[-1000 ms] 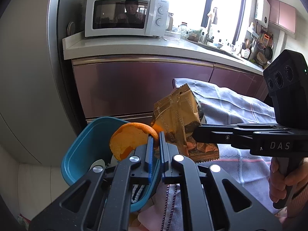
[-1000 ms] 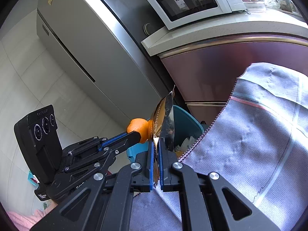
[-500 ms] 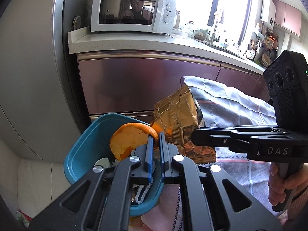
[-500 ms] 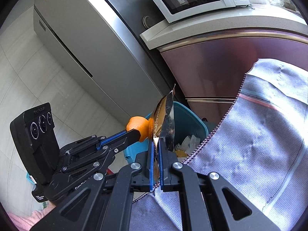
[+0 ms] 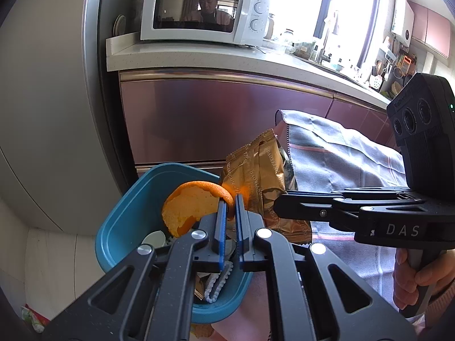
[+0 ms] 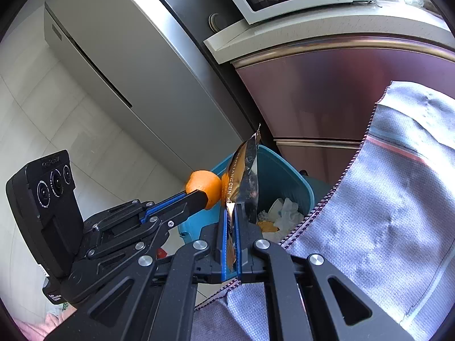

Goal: Collect trash
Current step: 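Lower both grippers with the peel and packet into the teal bin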

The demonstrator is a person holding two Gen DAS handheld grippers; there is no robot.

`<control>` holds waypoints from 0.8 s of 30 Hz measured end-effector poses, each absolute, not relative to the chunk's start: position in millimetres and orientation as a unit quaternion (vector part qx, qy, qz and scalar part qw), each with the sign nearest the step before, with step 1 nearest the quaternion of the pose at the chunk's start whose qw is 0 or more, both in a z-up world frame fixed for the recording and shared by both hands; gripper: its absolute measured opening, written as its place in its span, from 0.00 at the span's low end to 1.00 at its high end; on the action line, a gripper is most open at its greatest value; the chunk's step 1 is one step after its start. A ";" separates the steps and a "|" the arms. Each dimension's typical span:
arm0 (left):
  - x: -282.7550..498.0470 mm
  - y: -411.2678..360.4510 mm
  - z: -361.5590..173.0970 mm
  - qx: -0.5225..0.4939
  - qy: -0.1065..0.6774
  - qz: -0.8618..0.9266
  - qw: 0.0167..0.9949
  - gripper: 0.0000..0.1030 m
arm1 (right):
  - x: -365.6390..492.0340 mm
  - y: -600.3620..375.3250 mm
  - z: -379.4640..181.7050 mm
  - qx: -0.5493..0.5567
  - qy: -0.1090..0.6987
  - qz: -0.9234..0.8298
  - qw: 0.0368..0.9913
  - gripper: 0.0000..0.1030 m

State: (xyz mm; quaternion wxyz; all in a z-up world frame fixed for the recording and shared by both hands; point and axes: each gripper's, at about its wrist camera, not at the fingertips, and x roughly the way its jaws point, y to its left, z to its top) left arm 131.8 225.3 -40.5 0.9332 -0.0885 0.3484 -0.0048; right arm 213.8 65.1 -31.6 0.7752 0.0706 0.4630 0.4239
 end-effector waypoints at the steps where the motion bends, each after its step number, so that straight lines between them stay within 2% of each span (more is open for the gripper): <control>1: 132.9 225.6 -41.5 -0.089 0.349 -0.004 0.933 0.06 | 214.4 66.6 -32.1 0.069 0.464 0.424 0.775 0.04; 24: 152.9 238.3 -70.6 -0.098 0.373 0.014 0.923 0.06 | 228.1 103.0 -49.4 0.039 0.486 0.420 0.765 0.04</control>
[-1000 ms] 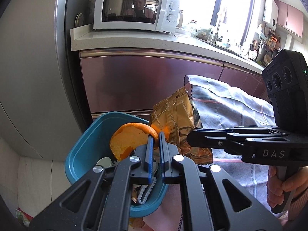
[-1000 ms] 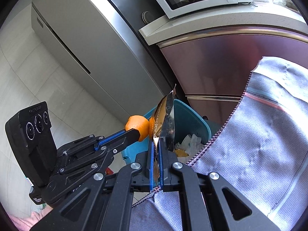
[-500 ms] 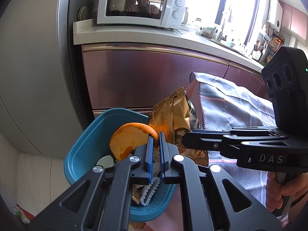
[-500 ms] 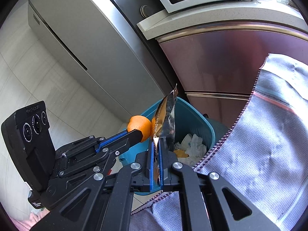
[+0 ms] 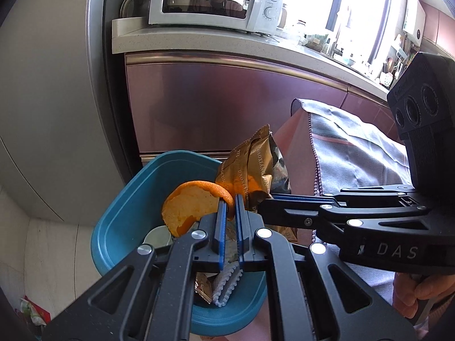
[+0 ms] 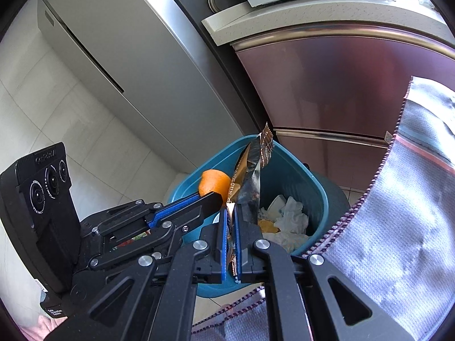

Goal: Collect trash
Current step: 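Lower both grippers with the peel and packet into the teal bin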

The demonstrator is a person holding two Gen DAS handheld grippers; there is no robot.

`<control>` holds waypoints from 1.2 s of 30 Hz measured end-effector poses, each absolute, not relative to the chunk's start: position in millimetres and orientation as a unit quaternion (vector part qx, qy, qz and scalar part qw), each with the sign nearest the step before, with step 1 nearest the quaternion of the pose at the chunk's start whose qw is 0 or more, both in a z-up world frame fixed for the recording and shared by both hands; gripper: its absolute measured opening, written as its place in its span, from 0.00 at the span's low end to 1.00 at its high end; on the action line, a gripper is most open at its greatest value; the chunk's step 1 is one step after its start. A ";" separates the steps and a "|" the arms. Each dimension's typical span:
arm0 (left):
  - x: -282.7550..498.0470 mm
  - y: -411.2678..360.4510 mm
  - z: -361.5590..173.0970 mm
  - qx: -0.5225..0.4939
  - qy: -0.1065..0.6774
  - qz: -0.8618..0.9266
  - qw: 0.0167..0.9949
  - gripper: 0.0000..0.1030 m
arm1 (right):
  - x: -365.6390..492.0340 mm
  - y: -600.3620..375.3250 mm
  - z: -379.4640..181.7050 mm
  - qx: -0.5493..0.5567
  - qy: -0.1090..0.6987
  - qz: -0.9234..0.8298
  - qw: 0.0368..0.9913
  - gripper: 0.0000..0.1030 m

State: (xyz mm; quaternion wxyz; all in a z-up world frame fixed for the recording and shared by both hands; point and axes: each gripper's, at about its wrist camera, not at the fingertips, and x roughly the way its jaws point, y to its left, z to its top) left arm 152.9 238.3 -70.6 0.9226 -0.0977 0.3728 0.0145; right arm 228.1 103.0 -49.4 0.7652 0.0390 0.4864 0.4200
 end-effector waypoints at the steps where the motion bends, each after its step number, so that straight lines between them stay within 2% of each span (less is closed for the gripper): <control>1: 153.4 238.9 -71.8 -0.098 0.374 0.015 0.922 0.06 | 228.5 104.0 -50.5 0.039 0.487 0.419 0.765 0.04; 36: 174.1 259.5 -109.7 -0.129 0.413 0.027 0.901 0.06 | 237.2 133.7 -67.7 -0.006 0.522 0.386 0.761 0.05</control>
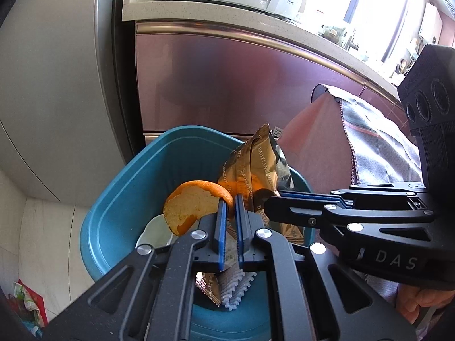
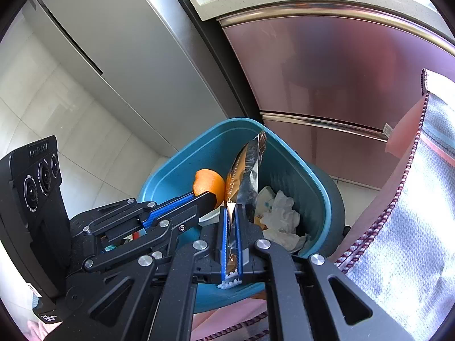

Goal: Collect trash

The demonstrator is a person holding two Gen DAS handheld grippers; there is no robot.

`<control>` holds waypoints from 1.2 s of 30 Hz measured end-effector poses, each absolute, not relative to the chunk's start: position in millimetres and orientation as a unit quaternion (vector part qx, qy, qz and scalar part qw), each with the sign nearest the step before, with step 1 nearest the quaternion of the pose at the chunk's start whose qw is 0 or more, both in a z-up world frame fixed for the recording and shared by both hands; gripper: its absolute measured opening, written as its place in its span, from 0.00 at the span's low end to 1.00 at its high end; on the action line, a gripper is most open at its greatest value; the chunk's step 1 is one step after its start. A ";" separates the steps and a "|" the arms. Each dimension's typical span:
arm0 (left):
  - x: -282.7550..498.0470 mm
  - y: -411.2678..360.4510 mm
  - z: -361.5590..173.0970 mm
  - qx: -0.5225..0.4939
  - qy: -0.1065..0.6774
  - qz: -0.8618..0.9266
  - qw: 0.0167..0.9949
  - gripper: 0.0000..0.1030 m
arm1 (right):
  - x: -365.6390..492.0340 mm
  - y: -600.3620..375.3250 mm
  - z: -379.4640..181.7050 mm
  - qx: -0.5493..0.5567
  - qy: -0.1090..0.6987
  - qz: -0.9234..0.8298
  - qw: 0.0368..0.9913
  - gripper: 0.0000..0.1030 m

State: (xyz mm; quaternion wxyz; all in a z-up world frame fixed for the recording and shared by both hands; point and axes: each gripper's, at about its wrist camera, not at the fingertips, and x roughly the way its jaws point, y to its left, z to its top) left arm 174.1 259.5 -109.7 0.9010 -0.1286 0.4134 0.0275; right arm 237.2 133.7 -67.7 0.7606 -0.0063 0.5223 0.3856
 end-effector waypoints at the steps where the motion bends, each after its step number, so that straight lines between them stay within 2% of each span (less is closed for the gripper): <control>1: 174.7 260.0 -110.7 -0.129 0.415 0.027 0.900 0.06 | 237.4 134.0 -68.2 -0.007 0.524 0.385 0.760 0.05; 16: 175.6 260.7 -121.7 -0.135 0.428 0.029 0.893 0.08 | 239.3 130.2 -69.6 -0.004 0.525 0.382 0.761 0.06; 19: 171.4 260.0 -118.1 -0.134 0.420 0.027 0.897 0.19 | 237.0 124.4 -66.5 0.002 0.518 0.384 0.764 0.07; 20: 168.9 259.2 -116.4 -0.133 0.416 0.028 0.899 0.26 | 235.9 122.5 -65.2 0.005 0.516 0.384 0.766 0.09; 23: 158.8 257.1 -109.0 -0.129 0.401 0.029 0.906 0.33 | 230.1 114.7 -59.8 0.006 0.502 0.384 0.775 0.13; 25: 151.4 257.6 -103.5 -0.129 0.391 0.032 0.911 0.39 | 225.9 108.0 -56.1 0.012 0.494 0.386 0.779 0.19; 27: 141.7 257.3 -96.5 -0.125 0.377 0.038 0.917 0.54 | 221.2 99.2 -52.3 0.018 0.484 0.384 0.786 0.29; 35: 102.9 247.8 -68.7 -0.107 0.331 0.040 0.937 0.70 | 199.2 59.0 -35.1 0.042 0.451 0.381 0.806 0.39; 36: 97.8 245.4 -65.8 -0.103 0.326 0.040 0.939 0.73 | 195.7 54.6 -32.9 0.042 0.446 0.380 0.809 0.43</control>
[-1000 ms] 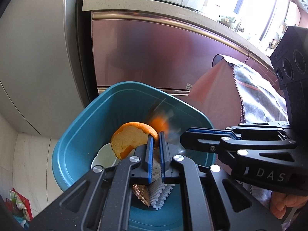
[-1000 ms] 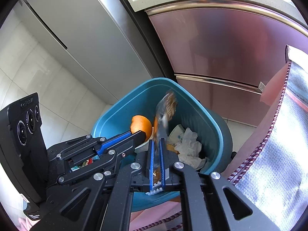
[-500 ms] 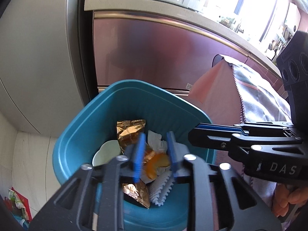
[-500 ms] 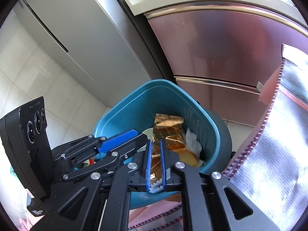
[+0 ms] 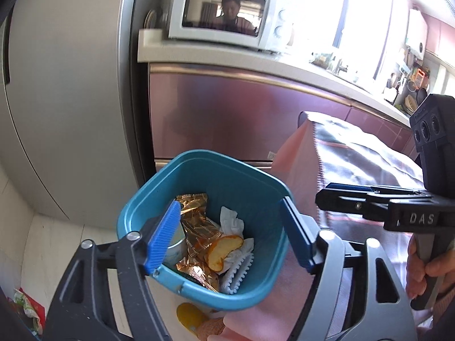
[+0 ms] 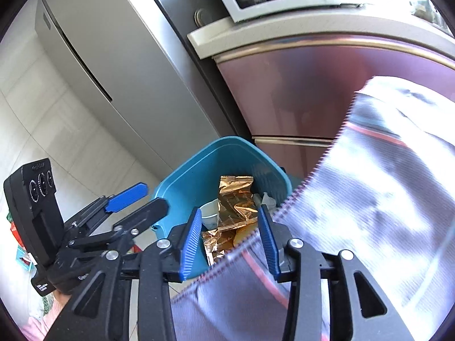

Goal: Collect trash

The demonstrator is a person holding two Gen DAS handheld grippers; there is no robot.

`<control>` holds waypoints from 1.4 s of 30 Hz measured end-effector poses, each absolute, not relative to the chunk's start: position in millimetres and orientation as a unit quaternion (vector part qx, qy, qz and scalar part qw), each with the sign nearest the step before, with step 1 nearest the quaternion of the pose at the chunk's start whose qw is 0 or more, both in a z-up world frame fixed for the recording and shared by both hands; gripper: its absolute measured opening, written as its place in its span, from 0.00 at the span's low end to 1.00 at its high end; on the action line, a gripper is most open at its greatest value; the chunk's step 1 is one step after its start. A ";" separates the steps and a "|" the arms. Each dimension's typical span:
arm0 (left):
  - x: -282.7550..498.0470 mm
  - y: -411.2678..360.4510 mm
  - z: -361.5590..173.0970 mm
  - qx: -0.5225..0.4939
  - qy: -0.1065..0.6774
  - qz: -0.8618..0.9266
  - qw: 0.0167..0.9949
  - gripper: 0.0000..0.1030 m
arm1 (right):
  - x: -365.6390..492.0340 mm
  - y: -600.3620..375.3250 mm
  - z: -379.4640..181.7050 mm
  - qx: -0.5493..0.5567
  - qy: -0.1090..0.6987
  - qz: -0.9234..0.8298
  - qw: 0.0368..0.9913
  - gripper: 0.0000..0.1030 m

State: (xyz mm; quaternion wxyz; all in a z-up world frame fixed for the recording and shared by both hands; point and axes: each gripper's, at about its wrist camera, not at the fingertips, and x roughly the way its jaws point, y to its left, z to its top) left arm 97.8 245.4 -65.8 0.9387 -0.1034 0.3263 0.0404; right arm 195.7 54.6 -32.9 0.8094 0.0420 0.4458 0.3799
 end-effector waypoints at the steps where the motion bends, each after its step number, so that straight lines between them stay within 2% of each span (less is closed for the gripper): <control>1: 92.0 241.9 -62.1 -0.100 0.320 0.041 0.941 0.75 | 191.5 49.3 -30.1 0.041 0.438 0.377 0.815 0.44; 6: 63.7 218.1 -44.8 -0.087 0.284 0.039 0.954 0.94 | 163.2 19.9 -16.6 0.034 0.395 0.360 0.844 0.62; 10: 38.6 194.1 -33.0 -0.070 0.249 0.041 0.965 0.94 | 133.3 -9.7 -5.9 0.027 0.351 0.332 0.875 0.74; 12: 29.0 183.0 -27.8 -0.063 0.235 0.043 0.969 0.94 | 116.6 -23.9 -1.6 0.020 0.325 0.310 0.893 0.85; 16: 11.0 160.5 -17.2 -0.058 0.212 0.045 0.975 0.94 | 84.8 -53.2 4.7 0.012 0.283 0.271 0.920 0.93; 24: -27.5 107.9 -0.3 -0.040 0.149 0.049 0.987 0.94 | 32.6 -102.9 15.1 0.001 0.205 0.185 0.961 0.93; 31: -43.4 79.0 6.7 -0.041 0.133 0.038 0.990 0.94 | -2.9 -136.6 21.6 -0.010 0.150 0.107 0.983 0.93; 42: -53.1 56.8 4.5 -0.029 0.121 0.037 0.991 0.94 | -25.9 -161.2 18.2 0.006 0.120 0.058 0.991 0.93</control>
